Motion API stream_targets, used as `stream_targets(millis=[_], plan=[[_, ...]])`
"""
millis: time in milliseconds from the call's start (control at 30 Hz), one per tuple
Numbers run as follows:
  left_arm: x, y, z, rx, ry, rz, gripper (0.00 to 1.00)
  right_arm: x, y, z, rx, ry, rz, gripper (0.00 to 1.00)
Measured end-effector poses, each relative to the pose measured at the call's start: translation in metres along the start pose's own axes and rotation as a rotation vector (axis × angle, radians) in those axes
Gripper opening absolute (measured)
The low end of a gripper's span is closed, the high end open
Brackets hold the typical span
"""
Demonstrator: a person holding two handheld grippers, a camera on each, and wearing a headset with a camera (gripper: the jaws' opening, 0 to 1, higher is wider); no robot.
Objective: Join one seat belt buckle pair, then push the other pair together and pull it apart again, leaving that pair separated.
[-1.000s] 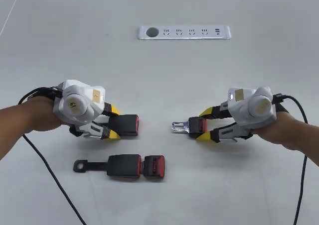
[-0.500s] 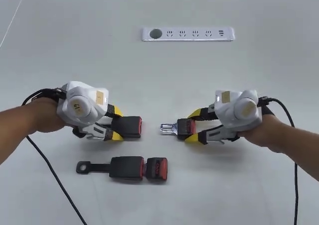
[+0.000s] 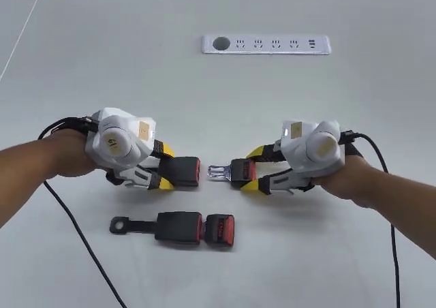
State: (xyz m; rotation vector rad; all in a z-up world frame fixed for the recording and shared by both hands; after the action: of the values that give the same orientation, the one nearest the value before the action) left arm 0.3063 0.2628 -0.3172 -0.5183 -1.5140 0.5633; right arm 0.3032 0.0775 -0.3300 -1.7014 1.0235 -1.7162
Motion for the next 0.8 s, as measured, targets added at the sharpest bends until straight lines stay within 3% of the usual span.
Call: stream_targets(millis=[567, 800], plan=[[-0.001, -0.002, 0.001, -0.013, 0.003, -0.011, 0.34, -0.026, -0.02, -0.005, 0.025, -0.018, 0.005, 0.35], [0.0, -0.002, 0.001, -0.006, 0.002, -0.005, 0.34, -0.025, -0.018, -0.003, 0.016, -0.018, -0.005, 0.35]])
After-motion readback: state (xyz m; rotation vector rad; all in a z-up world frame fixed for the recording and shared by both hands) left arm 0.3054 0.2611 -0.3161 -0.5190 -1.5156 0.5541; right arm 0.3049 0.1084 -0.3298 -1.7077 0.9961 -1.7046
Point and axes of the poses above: the centre of the closed fingertips' face, and the gripper's own axes: x roughly backward along the fingers, z roughly to its right, y roughly out of its underside, the point moved 6 cm from there along x, roughly backward along the fingers, and after that the axes turned 5 degrees about z, right-handed, at the moved point
